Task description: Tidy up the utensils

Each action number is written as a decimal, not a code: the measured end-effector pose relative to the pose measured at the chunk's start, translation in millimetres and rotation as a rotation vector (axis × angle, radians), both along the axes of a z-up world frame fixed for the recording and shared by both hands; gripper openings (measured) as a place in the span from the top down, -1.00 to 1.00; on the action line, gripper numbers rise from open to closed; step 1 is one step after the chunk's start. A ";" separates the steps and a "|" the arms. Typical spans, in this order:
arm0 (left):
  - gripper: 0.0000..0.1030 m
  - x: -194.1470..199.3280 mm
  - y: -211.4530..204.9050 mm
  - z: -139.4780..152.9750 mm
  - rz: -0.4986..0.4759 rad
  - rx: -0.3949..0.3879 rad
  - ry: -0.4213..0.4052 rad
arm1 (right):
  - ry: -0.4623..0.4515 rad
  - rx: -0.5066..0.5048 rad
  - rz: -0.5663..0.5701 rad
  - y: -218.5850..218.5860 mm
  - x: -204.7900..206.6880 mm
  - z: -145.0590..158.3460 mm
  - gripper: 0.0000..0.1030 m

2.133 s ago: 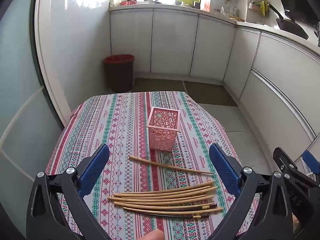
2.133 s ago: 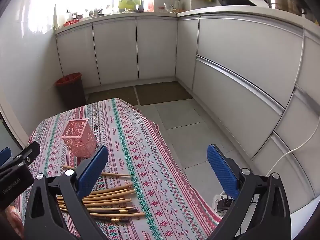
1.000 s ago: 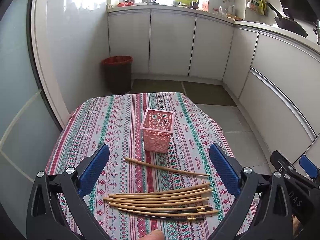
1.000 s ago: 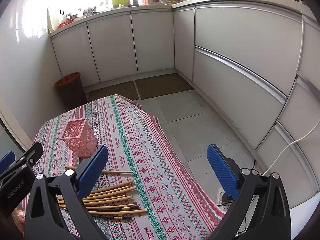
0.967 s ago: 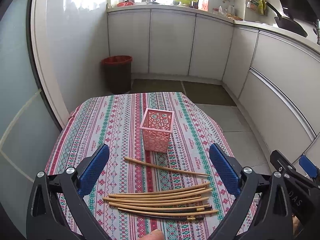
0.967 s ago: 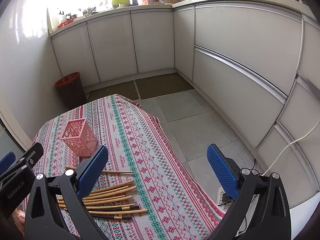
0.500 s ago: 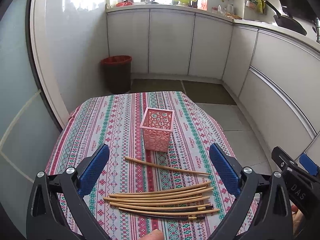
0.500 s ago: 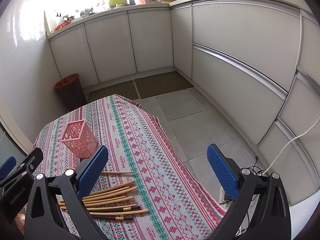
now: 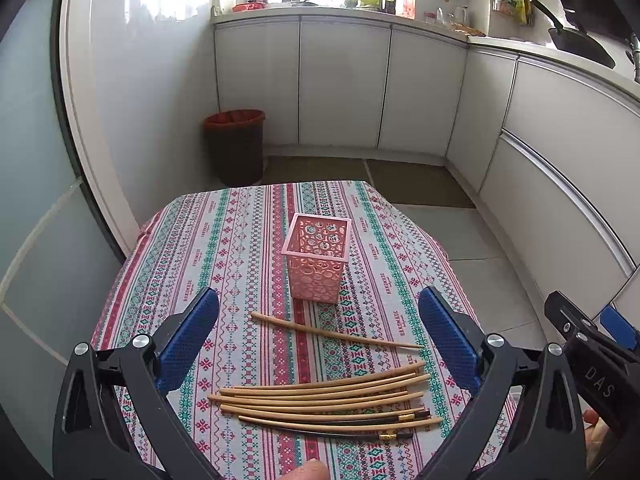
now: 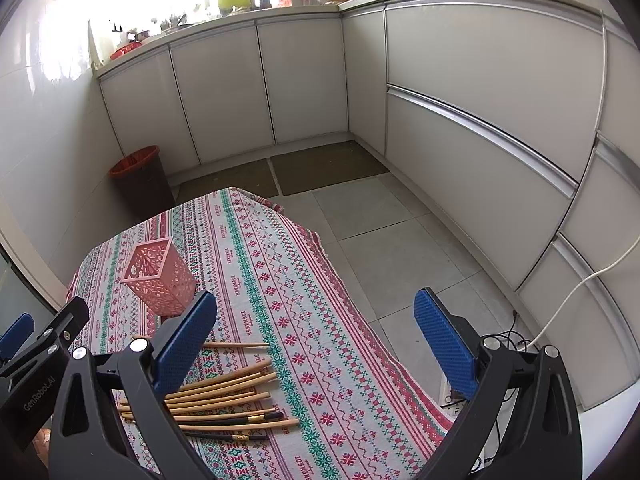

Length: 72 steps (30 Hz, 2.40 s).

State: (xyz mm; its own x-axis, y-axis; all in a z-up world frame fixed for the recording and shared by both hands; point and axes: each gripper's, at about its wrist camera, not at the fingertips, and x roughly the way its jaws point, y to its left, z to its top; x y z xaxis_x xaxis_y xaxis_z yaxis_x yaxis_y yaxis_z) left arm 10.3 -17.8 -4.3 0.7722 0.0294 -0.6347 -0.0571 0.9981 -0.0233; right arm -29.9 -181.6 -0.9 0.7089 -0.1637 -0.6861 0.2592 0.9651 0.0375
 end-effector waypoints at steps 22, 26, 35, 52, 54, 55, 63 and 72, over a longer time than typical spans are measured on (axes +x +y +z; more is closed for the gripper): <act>-0.86 2.7 0.7 -4.9 0.006 0.007 0.009 | 0.016 0.006 0.002 -1.1 4.4 -2.1 -0.87; -0.86 2.2 0.4 -4.5 0.005 0.006 0.006 | 0.012 0.004 0.000 -0.1 3.6 -1.7 -0.87; -0.86 0.6 -1.2 -4.9 0.003 0.008 0.004 | 0.015 0.003 -0.001 0.0 2.7 -1.5 -0.87; -0.86 -9.5 -5.8 14.3 0.013 0.058 -0.100 | -0.064 -0.003 -0.028 -2.0 -7.0 12.7 -0.87; -0.86 -11.6 -7.9 17.4 0.010 0.068 -0.118 | -0.078 -0.002 -0.029 -1.4 -8.8 15.0 -0.87; -0.86 -13.0 -9.0 19.4 0.008 0.074 -0.130 | -0.086 -0.001 -0.030 -1.2 -9.8 16.7 -0.87; -0.86 -20.5 -13.3 31.9 0.014 0.110 -0.202 | -0.128 0.008 -0.040 -2.8 -15.7 26.0 -0.87; -0.86 -21.3 -14.3 34.0 0.016 0.120 -0.220 | -0.144 0.014 -0.039 -2.3 -17.5 28.8 -0.87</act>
State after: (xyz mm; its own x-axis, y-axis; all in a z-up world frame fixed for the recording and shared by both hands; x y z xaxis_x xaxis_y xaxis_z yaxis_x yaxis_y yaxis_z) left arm -11.1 -32.1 29.7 0.8901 0.1072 -0.4430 -0.0791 0.9935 0.0814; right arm -47.5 -183.9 27.8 0.7930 -0.1844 -0.5806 0.2879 0.9534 0.0904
